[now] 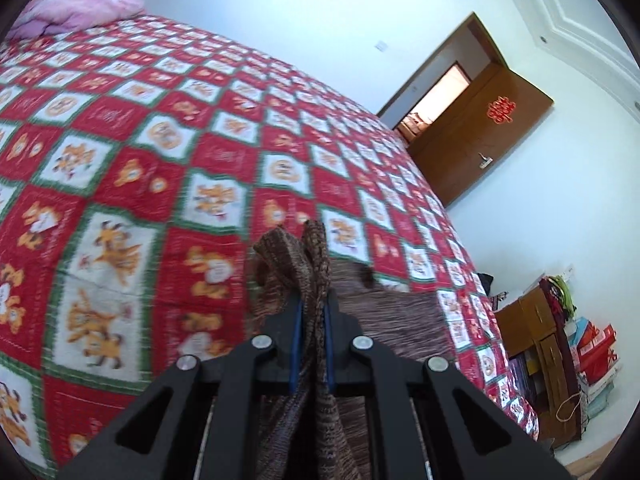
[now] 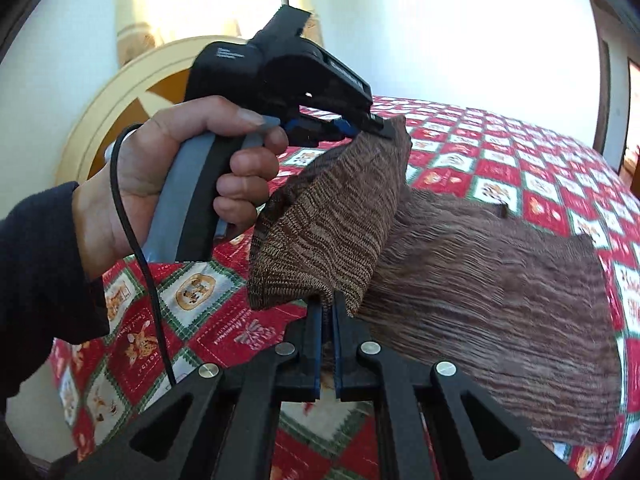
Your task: Fold small clothes
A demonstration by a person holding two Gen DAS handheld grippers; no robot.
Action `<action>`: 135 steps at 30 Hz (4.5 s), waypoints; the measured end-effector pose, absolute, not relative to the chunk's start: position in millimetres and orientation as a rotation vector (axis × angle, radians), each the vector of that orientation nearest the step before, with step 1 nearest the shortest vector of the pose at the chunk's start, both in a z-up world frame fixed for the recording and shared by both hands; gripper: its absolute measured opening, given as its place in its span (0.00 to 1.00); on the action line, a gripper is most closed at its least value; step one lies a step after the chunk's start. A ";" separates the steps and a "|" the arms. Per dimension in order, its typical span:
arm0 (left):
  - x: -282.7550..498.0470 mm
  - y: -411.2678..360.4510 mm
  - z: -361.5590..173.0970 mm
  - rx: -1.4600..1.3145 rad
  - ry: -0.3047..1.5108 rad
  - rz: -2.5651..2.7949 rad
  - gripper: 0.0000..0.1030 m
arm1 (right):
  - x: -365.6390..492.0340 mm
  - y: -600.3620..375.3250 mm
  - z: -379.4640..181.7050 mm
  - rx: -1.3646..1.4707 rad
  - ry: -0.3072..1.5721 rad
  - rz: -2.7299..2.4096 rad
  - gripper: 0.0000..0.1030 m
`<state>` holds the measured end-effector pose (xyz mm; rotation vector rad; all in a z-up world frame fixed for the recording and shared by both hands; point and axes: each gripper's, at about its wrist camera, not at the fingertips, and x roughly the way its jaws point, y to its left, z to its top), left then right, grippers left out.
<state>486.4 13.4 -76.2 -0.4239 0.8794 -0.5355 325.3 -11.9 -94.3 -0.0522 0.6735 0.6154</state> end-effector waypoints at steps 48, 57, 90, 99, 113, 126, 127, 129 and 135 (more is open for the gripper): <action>419.1 -204.1 -61.4 -0.034 0.744 -0.657 0.73 | 309.0 -297.8 -152.9 0.616 0.843 0.200 0.07; 368.9 -141.3 -120.4 0.050 0.735 -0.495 0.73 | 341.8 -259.6 -106.6 0.515 0.740 0.291 0.57; 363.6 -137.9 -150.3 0.018 0.853 -0.537 1.00 | 505.7 -251.0 -128.6 0.115 0.946 -0.083 0.04; 368.4 -135.3 -152.0 -0.001 0.860 -0.551 1.00 | 421.6 -206.6 -93.9 0.107 0.798 0.287 0.22; 368.1 -137.6 -151.9 0.022 0.862 -0.541 1.00 | 394.3 -207.4 -126.5 0.028 0.887 0.304 0.23; 420.1 -158.7 -105.5 0.127 0.745 -0.373 1.00 | 386.4 -238.6 -103.3 0.110 0.734 0.263 0.36; 433.1 -162.0 -118.1 0.179 0.772 -0.292 1.00 | 388.5 -244.5 -101.8 0.132 0.732 0.266 0.36; 453.9 -155.8 -140.8 0.166 0.846 -0.256 1.00 | 393.0 -256.4 -99.8 0.169 0.728 0.261 0.39; 461.7 -124.7 -147.3 -0.046 0.924 -0.324 1.00 | 437.7 -283.8 -112.5 0.370 0.834 0.319 0.58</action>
